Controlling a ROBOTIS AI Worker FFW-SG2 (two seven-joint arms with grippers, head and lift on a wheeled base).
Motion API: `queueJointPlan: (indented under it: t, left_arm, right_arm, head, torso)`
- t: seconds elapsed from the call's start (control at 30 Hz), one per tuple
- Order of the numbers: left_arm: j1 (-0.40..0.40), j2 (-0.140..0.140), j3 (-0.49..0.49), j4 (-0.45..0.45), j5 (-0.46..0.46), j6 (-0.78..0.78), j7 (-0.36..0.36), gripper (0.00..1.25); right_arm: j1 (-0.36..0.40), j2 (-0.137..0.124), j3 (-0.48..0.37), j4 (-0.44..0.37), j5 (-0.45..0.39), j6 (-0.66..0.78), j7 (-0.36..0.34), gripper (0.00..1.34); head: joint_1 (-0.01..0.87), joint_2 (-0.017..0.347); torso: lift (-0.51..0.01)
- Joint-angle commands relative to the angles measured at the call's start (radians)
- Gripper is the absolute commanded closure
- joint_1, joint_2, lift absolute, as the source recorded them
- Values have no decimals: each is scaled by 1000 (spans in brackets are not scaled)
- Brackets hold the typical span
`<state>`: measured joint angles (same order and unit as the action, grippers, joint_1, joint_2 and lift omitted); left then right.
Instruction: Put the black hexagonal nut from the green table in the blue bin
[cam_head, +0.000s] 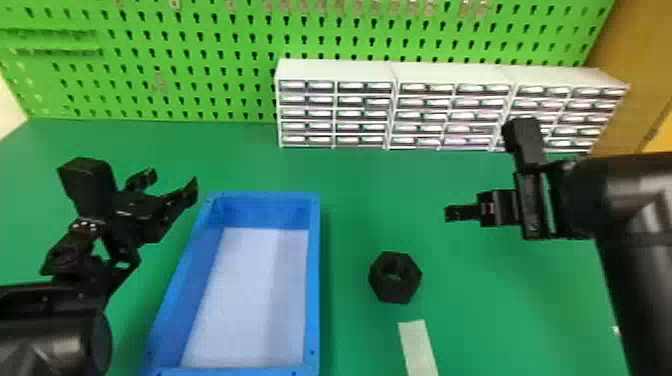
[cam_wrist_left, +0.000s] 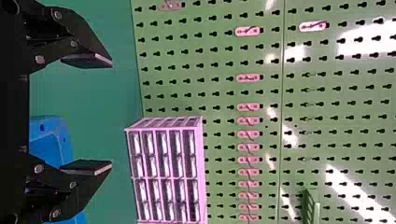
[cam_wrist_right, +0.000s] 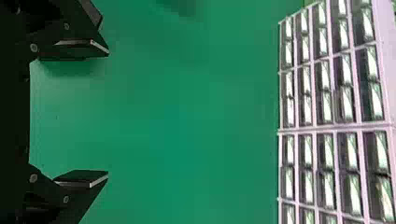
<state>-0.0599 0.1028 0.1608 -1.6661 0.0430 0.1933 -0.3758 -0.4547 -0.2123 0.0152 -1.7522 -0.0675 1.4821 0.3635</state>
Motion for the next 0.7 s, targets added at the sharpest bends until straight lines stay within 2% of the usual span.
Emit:
queueJointPlan:
  t: [0.0, 0.3, 0.67]
  left_arm:
    - [0, 0, 0, 0, 0, 0, 0, 478]
    - [-3, 0, -3, 0, -3, 0, 0, 478]
    - [-5, 0, -3, 0, -2, 0, 0, 478]
  right_arm:
    - [5, 16, 28, 3, 9, 0, 0, 348]
    - [8, 22, 114, 13, 18, 12, 0, 348]
    - [22, 27, 158, 16, 8, 23, 0, 348]
  head:
    - [691, 9]
    - [691, 9]
    - [691, 9]
  torso:
    - [-97]
    - [-97]
    - [-97]
